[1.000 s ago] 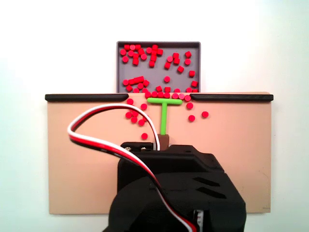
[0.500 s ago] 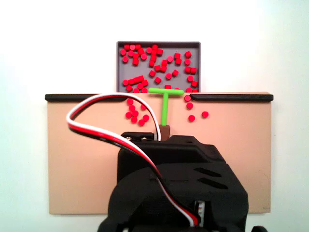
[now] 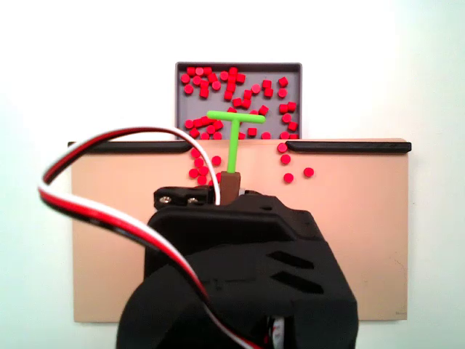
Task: Push granules from bottom to the grey container
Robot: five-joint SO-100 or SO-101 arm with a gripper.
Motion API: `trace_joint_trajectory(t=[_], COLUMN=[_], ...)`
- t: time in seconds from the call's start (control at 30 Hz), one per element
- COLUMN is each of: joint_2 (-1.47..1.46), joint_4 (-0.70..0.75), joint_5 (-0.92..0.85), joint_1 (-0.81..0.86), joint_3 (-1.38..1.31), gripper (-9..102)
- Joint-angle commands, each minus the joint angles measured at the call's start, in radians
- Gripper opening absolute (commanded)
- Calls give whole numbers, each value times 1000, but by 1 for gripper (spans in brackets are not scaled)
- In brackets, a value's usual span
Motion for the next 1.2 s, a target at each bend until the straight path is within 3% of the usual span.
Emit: trace_joint_trajectory(t=[0.0, 0.43, 1.17], joint_2=[103, 411, 457], joint_4=[43, 100, 100], joint_5=[-6, -163, -32], joint_1=[-8, 29, 20], joint_3=[-12, 325, 403], gripper=[0, 0, 0])
